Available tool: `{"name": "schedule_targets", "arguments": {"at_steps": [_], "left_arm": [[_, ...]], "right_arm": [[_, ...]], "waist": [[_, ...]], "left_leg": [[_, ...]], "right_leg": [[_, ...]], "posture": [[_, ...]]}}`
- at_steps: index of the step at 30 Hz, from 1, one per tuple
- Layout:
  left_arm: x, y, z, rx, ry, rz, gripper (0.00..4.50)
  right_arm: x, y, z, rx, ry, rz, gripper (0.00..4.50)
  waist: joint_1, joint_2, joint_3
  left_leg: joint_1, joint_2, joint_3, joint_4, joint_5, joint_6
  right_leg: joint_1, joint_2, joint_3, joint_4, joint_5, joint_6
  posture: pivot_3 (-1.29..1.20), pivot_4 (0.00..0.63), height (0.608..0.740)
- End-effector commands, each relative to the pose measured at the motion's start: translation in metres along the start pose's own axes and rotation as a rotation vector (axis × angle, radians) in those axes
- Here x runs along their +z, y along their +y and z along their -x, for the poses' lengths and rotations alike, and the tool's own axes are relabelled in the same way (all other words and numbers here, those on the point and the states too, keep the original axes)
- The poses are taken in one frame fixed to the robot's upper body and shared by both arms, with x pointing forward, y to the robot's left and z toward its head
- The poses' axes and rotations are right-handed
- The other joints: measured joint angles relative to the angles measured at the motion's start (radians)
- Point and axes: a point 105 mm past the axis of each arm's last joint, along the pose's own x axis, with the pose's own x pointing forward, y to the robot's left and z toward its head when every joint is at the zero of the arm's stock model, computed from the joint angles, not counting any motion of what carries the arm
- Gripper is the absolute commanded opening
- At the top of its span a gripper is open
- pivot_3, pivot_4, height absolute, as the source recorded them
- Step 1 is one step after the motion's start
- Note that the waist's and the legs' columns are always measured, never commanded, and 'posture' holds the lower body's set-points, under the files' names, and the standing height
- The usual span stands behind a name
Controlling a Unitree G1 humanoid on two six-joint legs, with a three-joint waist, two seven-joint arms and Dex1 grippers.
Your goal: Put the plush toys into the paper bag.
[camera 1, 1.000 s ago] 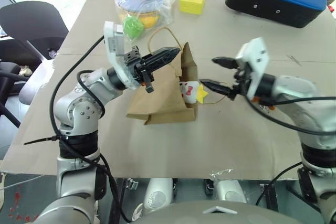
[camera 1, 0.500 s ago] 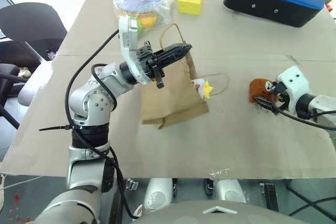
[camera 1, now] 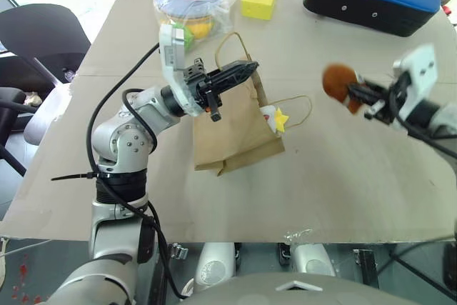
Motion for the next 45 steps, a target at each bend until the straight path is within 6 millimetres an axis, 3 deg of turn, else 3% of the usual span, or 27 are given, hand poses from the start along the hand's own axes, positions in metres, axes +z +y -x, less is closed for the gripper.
{"name": "schedule_targets", "arguments": {"at_steps": [1, 3, 6, 15, 18, 21, 26, 35, 39, 45], "left_arm": [[0.013, -0.009, -0.005, -0.047, -0.035, -0.045, 0.00], [0.014, -0.010, -0.007, -0.053, -0.041, -0.046, 0.00], [0.014, -0.011, -0.008, -0.056, -0.041, -0.048, 0.00], [0.004, -0.017, -0.006, -0.058, -0.006, -0.043, 0.00], [0.002, -0.018, -0.004, -0.058, -0.002, -0.041, 0.00], [0.001, -0.020, -0.002, -0.061, 0.005, -0.035, 0.00], [-0.001, -0.023, 0.007, -0.050, 0.024, -0.029, 0.00], [-0.005, -0.020, 0.028, -0.024, 0.100, -0.098, 0.00], [-0.010, -0.021, 0.032, -0.033, 0.118, -0.103, 0.00], [-0.010, -0.020, 0.032, -0.029, 0.110, -0.123, 0.00]], "right_arm": [[0.001, 0.028, -0.026, 0.093, -0.013, 0.024, 0.06], [-0.017, 0.053, -0.052, 0.191, 0.048, 0.091, 0.06], [-0.028, 0.076, -0.070, 0.297, 0.055, 0.119, 0.06], [-0.025, 0.129, -0.100, 0.697, -0.076, 0.215, 0.06], [-0.045, 0.149, -0.096, 0.876, -0.001, 0.256, 0.06], [-0.055, 0.152, -0.106, 0.914, 0.011, 0.295, 0.97], [-0.059, 0.148, -0.114, 0.882, -0.029, 0.348, 3.26], [-0.038, 0.102, -0.073, 0.653, -0.042, 0.293, 3.26], [-0.042, 0.084, -0.054, 0.522, 0.062, 0.125, 3.26], [-0.067, 0.067, -0.073, 0.329, 0.180, -0.089, 3.26]], "waist": [[0.002, -0.001, 0.000], [0.001, -0.001, 0.000], [0.002, -0.001, 0.000], [-0.005, -0.001, 0.000], [-0.005, 0.000, 0.000], [-0.006, 0.000, 0.000], [-0.006, 0.000, 0.000], [-0.001, 0.000, 0.000], [0.000, 0.000, 0.000], [-0.005, 0.000, 0.000]], "left_leg": [[0.000, 0.000, 0.000, 0.000, 0.000, 0.000], [-0.001, -0.001, 0.000, 0.000, 0.000, 0.000], [-0.001, -0.002, 0.001, 0.000, 0.000, 0.000], [-0.001, -0.001, 0.001, 0.000, 0.000, 0.000], [-0.001, -0.001, 0.000, 0.000, 0.000, 0.000], [0.000, -0.001, 0.001, 0.000, 0.000, 0.000], [0.000, -0.001, 0.001, 0.000, 0.000, -0.001], [-0.001, -0.001, 0.001, 0.000, 0.000, -0.001], [0.000, -0.001, 0.001, 0.000, 0.000, -0.001], [0.000, -0.001, 0.001, 0.000, 0.000, 0.000]], "right_leg": [[0.000, 0.000, 0.000, 0.000, 0.000, 0.000], [0.000, -0.001, 0.000, -0.001, 0.000, 0.000], [0.000, -0.002, 0.001, -0.001, 0.000, 0.000], [0.000, -0.001, 0.000, -0.001, 0.000, 0.000], [0.000, -0.001, 0.000, -0.001, 0.000, 0.000], [0.000, -0.001, 0.000, 0.000, 0.000, 0.000], [0.000, -0.002, 0.000, 0.001, 0.000, 0.000], [0.000, -0.004, -0.001, 0.001, 0.000, 0.000], [0.000, -0.004, -0.001, 0.001, 0.000, 0.000], [0.000, -0.003, -0.001, 0.002, 0.000, 0.000]], "posture": [[0.00, 0.150, 0.740], [0.00, 0.150, 0.740], [0.00, 0.150, 0.740], [0.00, 0.150, 0.740], [0.00, 0.150, 0.740], [0.00, 0.150, 0.740], [0.00, 0.150, 0.740], [0.00, 0.150, 0.740], [0.00, 0.150, 0.740], [0.00, 0.150, 0.740]]}}
